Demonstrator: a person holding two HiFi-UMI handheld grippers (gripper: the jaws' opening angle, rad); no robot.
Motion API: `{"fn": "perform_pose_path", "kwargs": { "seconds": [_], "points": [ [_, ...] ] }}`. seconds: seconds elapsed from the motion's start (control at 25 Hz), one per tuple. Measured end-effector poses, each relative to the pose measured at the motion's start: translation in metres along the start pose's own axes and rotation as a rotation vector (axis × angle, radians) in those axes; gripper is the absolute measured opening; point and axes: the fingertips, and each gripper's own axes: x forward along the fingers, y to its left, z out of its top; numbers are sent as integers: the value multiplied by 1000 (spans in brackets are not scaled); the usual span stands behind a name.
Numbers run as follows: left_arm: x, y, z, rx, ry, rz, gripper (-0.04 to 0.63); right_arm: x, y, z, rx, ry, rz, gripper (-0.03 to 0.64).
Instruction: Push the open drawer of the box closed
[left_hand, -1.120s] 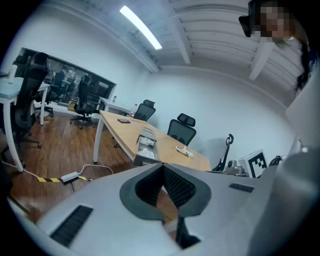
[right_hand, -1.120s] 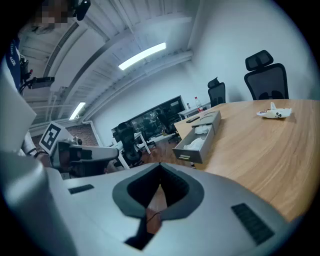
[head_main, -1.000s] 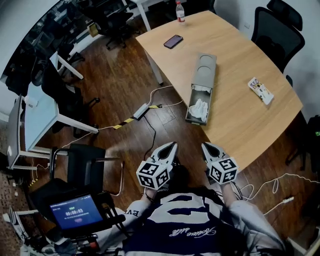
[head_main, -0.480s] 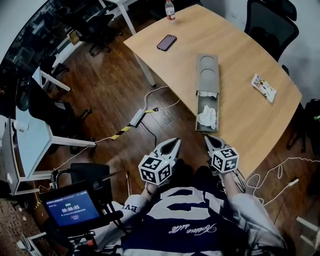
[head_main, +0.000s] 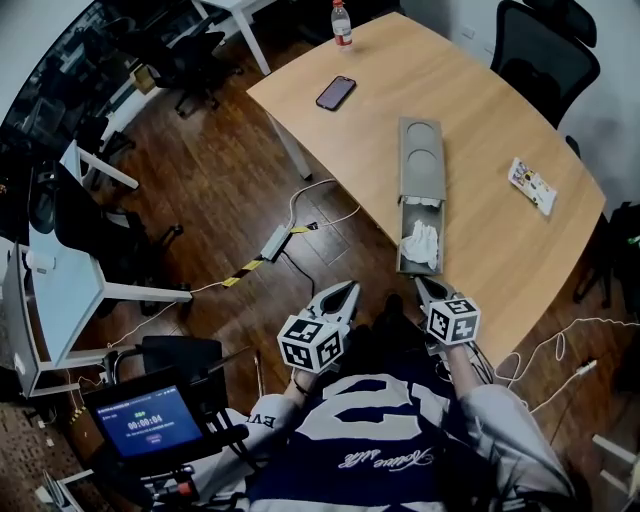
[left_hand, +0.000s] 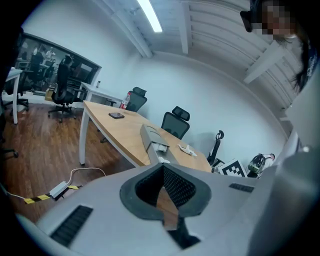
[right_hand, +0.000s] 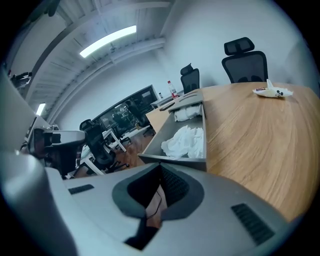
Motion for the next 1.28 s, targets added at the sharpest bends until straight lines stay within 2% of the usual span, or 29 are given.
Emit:
{"fn": "perform_pose_path", "kwargs": {
  "seconds": [0.16,0.36,0.72,1.28],
  "points": [
    [10,16,13,-17,-16,31,-2,11,-5,11,-36,9,20,-5],
    [29,29,28,-39,-16,53,-2,22,5,19,-107,56,91,-5],
    [90,33,43,-4,27,48,-2,56,-29,57,-104,43,119,-5],
    [101,48,59,-40,28,137,-2,91,-63,126,-107,-15,110,-5]
  ]
}}
